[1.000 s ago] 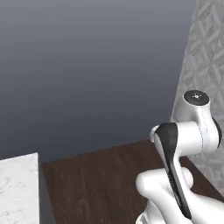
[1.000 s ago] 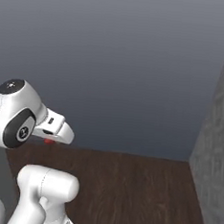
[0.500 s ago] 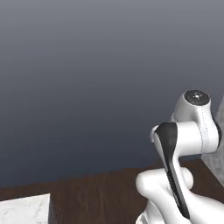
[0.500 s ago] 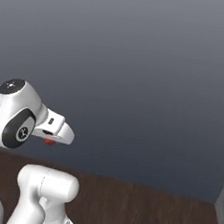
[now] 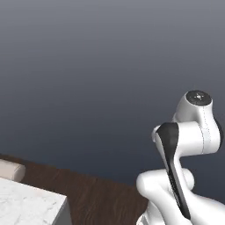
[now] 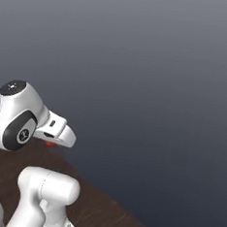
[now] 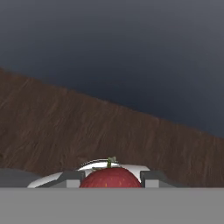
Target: Take the strawberry from the fridge and place it on top of the pancake, located on the dining counter.
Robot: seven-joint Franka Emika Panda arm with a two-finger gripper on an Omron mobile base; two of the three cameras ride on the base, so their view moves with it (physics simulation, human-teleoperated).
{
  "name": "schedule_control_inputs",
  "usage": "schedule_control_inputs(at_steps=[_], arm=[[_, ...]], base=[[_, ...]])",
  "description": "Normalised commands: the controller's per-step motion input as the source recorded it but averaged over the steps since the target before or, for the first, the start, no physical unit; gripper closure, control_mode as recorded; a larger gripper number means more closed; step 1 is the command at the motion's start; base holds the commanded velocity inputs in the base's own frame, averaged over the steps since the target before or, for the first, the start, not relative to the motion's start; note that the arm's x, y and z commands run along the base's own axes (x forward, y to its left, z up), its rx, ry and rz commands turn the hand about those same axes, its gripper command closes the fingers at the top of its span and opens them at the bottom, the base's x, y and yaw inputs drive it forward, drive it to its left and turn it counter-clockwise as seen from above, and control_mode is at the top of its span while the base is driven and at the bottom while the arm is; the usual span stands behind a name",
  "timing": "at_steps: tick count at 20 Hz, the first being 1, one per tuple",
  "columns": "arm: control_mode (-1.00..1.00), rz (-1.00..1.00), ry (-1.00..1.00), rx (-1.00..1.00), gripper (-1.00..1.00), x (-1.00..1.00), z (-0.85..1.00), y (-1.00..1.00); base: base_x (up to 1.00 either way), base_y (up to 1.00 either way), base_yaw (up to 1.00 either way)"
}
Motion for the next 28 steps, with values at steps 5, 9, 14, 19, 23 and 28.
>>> schedule_control_inputs(at_steps=[5, 9, 14, 19, 23, 28], arm=[[1.0, 0.0, 0.0, 0.0, 1.0, 0.0, 0.0, 0.0], [1.0, 0.0, 0.0, 0.0, 1.0, 0.0, 0.0, 0.0], [1.0, 0.0, 0.0, 0.0, 1.0, 0.0, 0.0, 0.0], [1.0, 0.0, 0.0, 0.0, 1.0, 0.0, 0.0, 0.0], [1.0, 0.0, 0.0, 0.0, 1.0, 0.0, 0.0, 0.0], [1.0, 0.0, 0.0, 0.0, 1.0, 0.0, 0.0, 0.0]], base=[[0.35, -0.44, 0.86], [0.44, -0.58, 0.7], [0.63, -0.49, 0.55], [0.94, -0.51, 0.52], [1.0, -0.66, 0.44], [1.0, -0.44, 0.3]])
